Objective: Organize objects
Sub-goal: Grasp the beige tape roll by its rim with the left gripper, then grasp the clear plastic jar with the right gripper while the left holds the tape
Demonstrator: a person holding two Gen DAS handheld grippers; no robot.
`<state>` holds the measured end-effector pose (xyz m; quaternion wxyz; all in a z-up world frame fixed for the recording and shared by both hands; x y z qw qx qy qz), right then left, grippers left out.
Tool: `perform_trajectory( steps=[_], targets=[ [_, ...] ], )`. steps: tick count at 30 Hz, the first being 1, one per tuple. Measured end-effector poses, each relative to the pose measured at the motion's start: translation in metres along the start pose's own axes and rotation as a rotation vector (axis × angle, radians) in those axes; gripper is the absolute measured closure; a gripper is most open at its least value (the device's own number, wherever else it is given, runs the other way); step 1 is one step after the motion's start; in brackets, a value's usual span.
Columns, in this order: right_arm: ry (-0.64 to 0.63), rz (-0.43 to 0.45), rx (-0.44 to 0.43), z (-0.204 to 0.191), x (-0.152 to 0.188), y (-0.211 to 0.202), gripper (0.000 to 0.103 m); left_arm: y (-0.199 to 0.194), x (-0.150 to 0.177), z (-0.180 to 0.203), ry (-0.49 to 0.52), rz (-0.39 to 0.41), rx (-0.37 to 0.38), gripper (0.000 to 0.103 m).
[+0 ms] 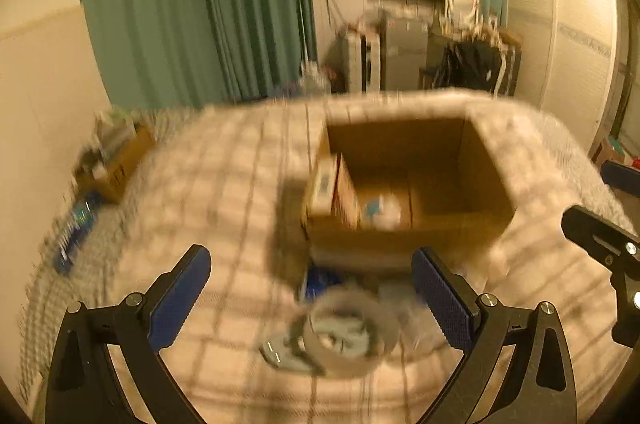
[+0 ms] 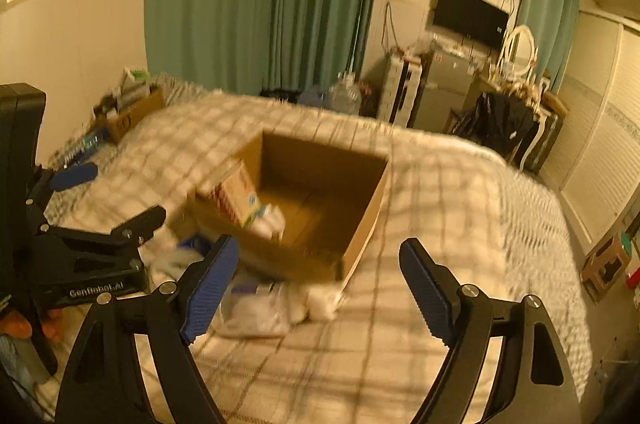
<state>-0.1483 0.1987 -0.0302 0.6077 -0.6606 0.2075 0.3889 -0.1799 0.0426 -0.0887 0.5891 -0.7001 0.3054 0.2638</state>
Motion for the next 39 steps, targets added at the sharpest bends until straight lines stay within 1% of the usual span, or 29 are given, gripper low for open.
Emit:
perform_trajectory(
  steps=[2, 4, 7, 9, 11, 12, 15, 18, 19, 20, 21, 23, 25, 27, 30, 31, 34, 36, 39],
  targets=[
    [0.010, -0.054, 0.020, -0.002, 0.024, 0.021, 0.020, 0.014, 0.021, 0.002, 0.009, -0.053, 0.002, 0.000],
    [0.024, -0.103, 0.008, -0.004, 0.041, 0.038, 0.020, 0.025, 0.044, 0.006, 0.031, -0.107, 0.014, 0.000],
    [0.035, -0.162, 0.006, -0.005, 0.062, 0.057, 0.015, 0.031, 0.072, 0.016, 0.066, -0.143, 0.031, 0.000],
    [0.031, -0.201, -0.006, -0.006, 0.072, 0.069, 0.015, 0.038, 0.079, 0.024, 0.115, -0.152, 0.006, 0.000],
    [0.033, -0.211, -0.013, -0.004, 0.075, 0.073, 0.014, 0.043, 0.080, 0.028, 0.137, -0.149, -0.018, 0.000],
    [0.040, -0.209, -0.017, -0.003, 0.075, 0.074, 0.011, 0.045, 0.079, 0.030, 0.139, -0.143, -0.022, 0.000],
    [0.064, -0.211, -0.024, -0.001, 0.078, 0.076, 0.009, 0.053, 0.075, 0.038, 0.154, -0.121, -0.005, 0.000],
    [0.073, -0.220, -0.021, 0.001, 0.077, 0.077, 0.008, 0.062, 0.070, 0.037, 0.135, -0.122, -0.008, 0.001],
    [0.069, -0.221, -0.019, -0.001, 0.077, 0.077, 0.008, 0.064, 0.069, 0.036, 0.125, -0.125, 0.001, 0.003],
    [0.067, -0.222, -0.018, -0.002, 0.076, 0.077, 0.007, 0.067, 0.068, 0.033, 0.102, -0.138, 0.035, 0.015],
    [0.065, -0.224, -0.018, -0.003, 0.076, 0.077, 0.004, 0.068, 0.068, 0.032, 0.086, -0.151, 0.057, 0.019],
    [0.072, -0.222, -0.020, -0.002, 0.076, 0.076, 0.002, 0.066, 0.067, 0.027, 0.056, -0.151, 0.069, 0.019],
    [0.078, -0.220, -0.022, -0.002, 0.076, 0.076, 0.002, 0.057, 0.062, 0.019, 0.024, -0.136, 0.079, 0.019],
    [0.075, -0.219, -0.018, -0.003, 0.076, 0.075, 0.002, 0.046, 0.058, 0.009, -0.008, -0.111, 0.065, 0.019],
    [0.053, -0.226, -0.016, -0.009, 0.075, 0.076, 0.002, 0.031, 0.050, -0.009, -0.044, -0.091, 0.069, 0.019],
    [0.043, -0.230, -0.022, -0.013, 0.074, 0.077, 0.002, 0.029, 0.048, -0.013, -0.049, -0.088, 0.066, 0.019],
    [0.012, -0.253, -0.048, -0.028, 0.071, 0.084, 0.002, 0.026, 0.043, -0.025, -0.050, -0.074, 0.024, 0.019],
    [-0.019, -0.272, -0.047, -0.040, 0.068, 0.092, 0.002, 0.028, 0.043, -0.033, -0.048, -0.073, 0.009, 0.019],
    [-0.051, -0.313, -0.028, -0.052, 0.067, 0.109, 0.002, 0.032, 0.046, -0.038, -0.067, -0.079, 0.013, 0.019]
  ],
)
Point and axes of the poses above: each gripper's, at about its wrist camera, not at the fingertips, and y roughly the way its jaws point, z to its right, x to its underside, the point moved 6 cm from there along y, roughly the way its jaws point, and after that the axes turned 7 degrees about -x, right-handed, at the moved point
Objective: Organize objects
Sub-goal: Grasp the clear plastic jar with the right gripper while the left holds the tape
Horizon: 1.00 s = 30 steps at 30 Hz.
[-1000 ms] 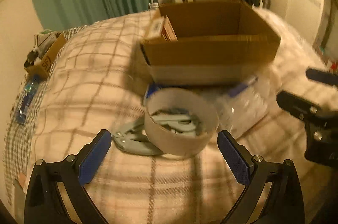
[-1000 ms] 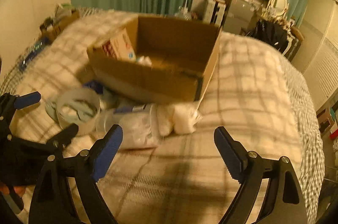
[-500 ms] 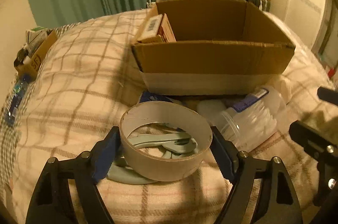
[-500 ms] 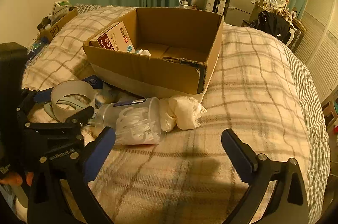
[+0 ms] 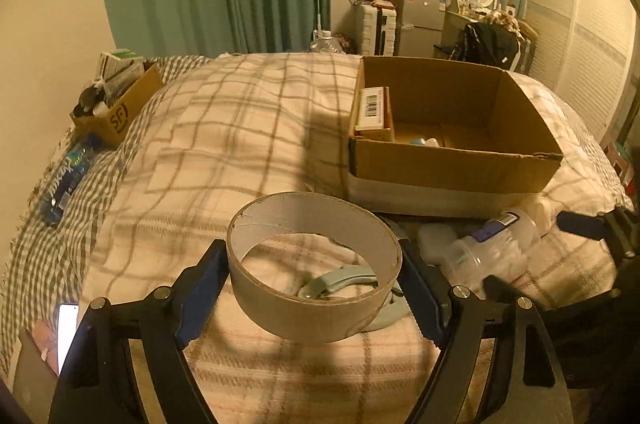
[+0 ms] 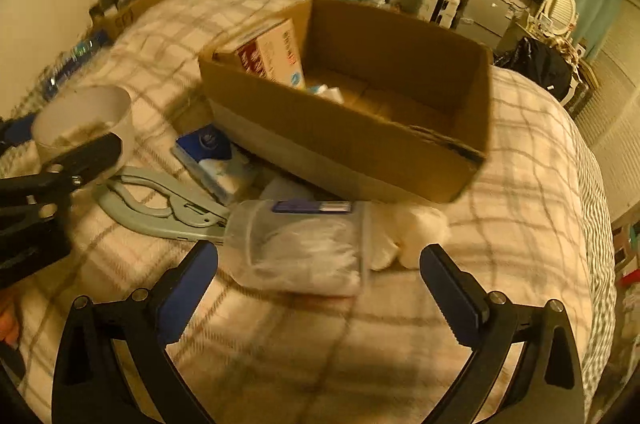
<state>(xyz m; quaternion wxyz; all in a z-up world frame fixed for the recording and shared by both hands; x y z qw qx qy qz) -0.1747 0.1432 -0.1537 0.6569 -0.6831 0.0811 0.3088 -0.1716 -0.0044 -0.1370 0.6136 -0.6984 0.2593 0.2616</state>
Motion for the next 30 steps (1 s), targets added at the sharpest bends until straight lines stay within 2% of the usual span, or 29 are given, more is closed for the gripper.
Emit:
perform_trajectory(
  steps=[4, 15, 19, 21, 25, 30],
  targets=[
    [0.002, -0.044, 0.031, -0.003, 0.001, 0.018, 0.002, 0.003, 0.001, -0.004, -0.014, -0.005, 0.015, 0.019],
    [-0.029, -0.083, 0.050, -0.017, 0.002, 0.034, 0.002, 0.012, 0.008, -0.005, -0.020, -0.026, 0.018, 0.019],
    [0.002, -0.104, 0.071, -0.008, 0.005, 0.043, 0.006, 0.013, 0.010, -0.006, -0.029, -0.035, 0.018, 0.019],
    [0.005, -0.098, 0.066, -0.006, 0.006, 0.042, 0.013, 0.013, 0.011, -0.005, -0.030, -0.040, 0.018, 0.019],
    [-0.009, -0.061, 0.057, -0.010, 0.009, 0.034, 0.014, 0.011, 0.014, -0.002, -0.027, -0.042, 0.017, 0.019],
    [0.018, 0.041, 0.014, -0.008, 0.009, 0.002, 0.014, 0.003, 0.016, 0.002, -0.022, -0.034, 0.035, 0.019]
  ],
)
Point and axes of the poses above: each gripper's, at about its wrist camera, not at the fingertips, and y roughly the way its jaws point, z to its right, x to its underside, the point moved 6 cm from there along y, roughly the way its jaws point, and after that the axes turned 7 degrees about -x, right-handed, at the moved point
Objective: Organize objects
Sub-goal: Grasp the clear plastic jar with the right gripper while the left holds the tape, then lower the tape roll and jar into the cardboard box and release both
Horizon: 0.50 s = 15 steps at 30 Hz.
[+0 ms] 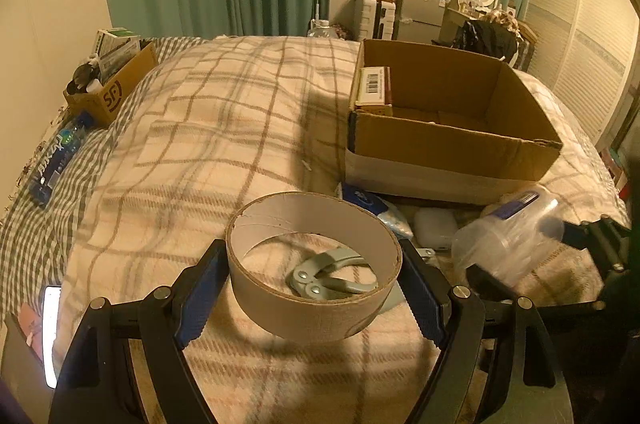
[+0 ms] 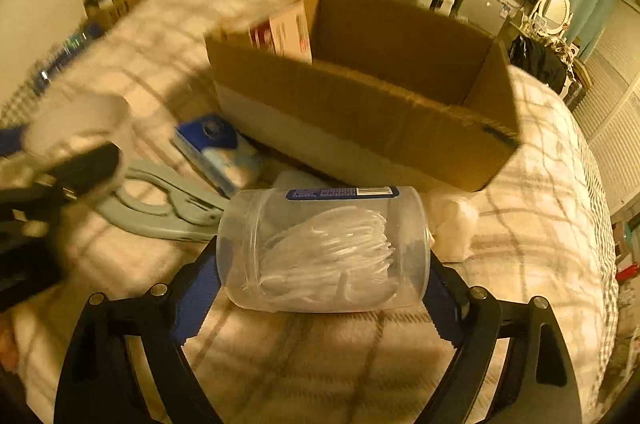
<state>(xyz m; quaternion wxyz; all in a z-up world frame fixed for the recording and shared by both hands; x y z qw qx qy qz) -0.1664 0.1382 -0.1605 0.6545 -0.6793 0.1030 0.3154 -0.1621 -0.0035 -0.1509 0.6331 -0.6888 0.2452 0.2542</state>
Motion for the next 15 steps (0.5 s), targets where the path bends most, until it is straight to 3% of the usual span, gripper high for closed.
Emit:
perform_trajectory(
  steps=[9, 15],
  targets=[
    [0.022, 0.140, 0.016, 0.009, -0.014, -0.067, 0.014, -0.036, -0.015, 0.015, 0.023, 0.049, 0.065, 0.019],
    [0.013, 0.280, 0.051, 0.039, -0.050, -0.129, 0.014, -0.069, -0.059, 0.031, 0.073, 0.131, 0.123, 0.019]
  ],
)
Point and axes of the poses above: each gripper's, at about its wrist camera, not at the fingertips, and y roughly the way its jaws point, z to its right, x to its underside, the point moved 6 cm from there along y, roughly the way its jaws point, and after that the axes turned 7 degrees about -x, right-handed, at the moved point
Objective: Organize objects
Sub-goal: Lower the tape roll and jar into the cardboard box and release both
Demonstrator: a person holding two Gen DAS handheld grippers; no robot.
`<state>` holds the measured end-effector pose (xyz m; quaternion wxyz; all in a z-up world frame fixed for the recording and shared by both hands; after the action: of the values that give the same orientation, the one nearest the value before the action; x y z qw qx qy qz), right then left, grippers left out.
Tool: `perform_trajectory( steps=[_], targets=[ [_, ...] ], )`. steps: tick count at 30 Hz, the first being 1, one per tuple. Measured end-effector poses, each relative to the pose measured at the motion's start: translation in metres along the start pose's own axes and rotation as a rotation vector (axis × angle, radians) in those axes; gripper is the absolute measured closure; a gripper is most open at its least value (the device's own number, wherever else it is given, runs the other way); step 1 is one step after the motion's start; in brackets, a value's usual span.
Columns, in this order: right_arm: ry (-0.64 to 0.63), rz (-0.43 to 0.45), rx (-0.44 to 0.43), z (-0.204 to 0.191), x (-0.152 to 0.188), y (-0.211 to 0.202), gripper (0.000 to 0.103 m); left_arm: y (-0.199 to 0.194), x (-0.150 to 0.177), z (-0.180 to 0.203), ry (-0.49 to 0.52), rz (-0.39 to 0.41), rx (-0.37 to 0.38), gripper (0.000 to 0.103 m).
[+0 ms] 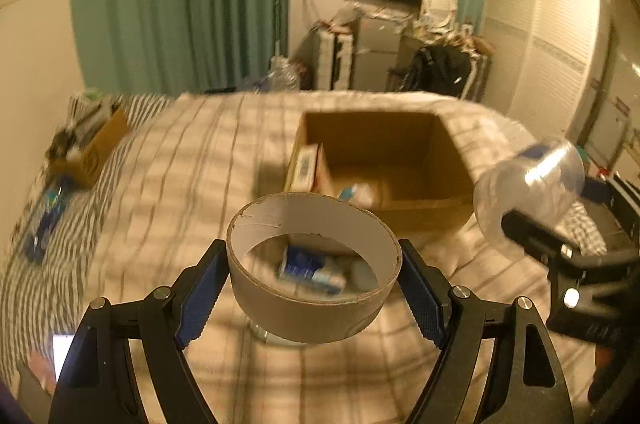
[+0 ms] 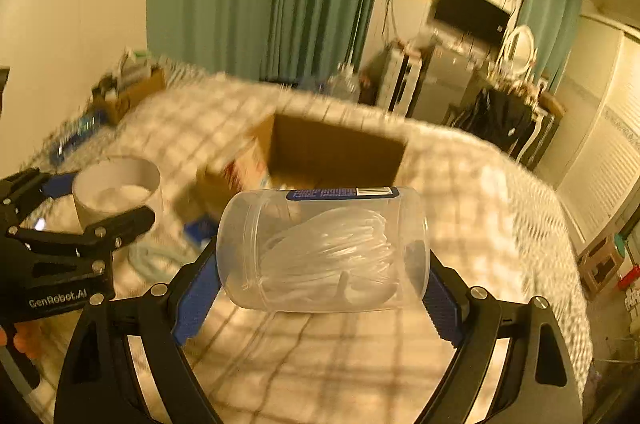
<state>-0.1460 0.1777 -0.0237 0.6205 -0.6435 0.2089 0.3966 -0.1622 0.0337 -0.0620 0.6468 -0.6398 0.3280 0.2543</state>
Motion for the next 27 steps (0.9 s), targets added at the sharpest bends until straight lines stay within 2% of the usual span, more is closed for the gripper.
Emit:
perform_trajectory(
  steps=[4, 7, 9, 14, 20, 27],
  targets=[
    [-0.030, 0.083, 0.021, 0.018, -0.046, -0.017, 0.014, -0.005, -0.042, 0.006, 0.016, 0.034, 0.024, 0.019],
    [-0.039, 0.124, 0.025, 0.028, -0.078, -0.019, 0.014, 0.001, -0.082, 0.011, 0.023, 0.081, 0.000, 0.019],
    [-0.042, 0.147, 0.035, 0.035, -0.100, -0.017, 0.014, 0.009, -0.104, 0.018, 0.032, 0.109, 0.019, 0.019],
    [-0.043, 0.151, 0.035, 0.050, -0.137, 0.014, 0.014, 0.043, -0.137, 0.026, 0.010, 0.107, 0.047, 0.019],
    [-0.007, 0.112, 0.025, 0.071, -0.148, 0.069, 0.014, 0.098, -0.139, 0.024, 0.017, 0.086, 0.018, 0.019],
    [0.016, 0.024, 0.016, 0.081, -0.122, 0.148, 0.014, 0.160, -0.115, 0.027, 0.064, 0.016, -0.023, 0.019]
  ],
)
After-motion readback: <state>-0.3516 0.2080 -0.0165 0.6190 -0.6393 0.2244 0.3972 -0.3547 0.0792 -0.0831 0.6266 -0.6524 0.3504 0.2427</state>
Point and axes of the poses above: each gripper's, at about its wrist camera, not at the fingertips, and y roughly the way its jaws point, z to its right, x to its underside, the point moved 6 cm from there along y, roughly the way its jaws point, and after that the axes turned 7 degrees about -x, right-handed, at the moved point
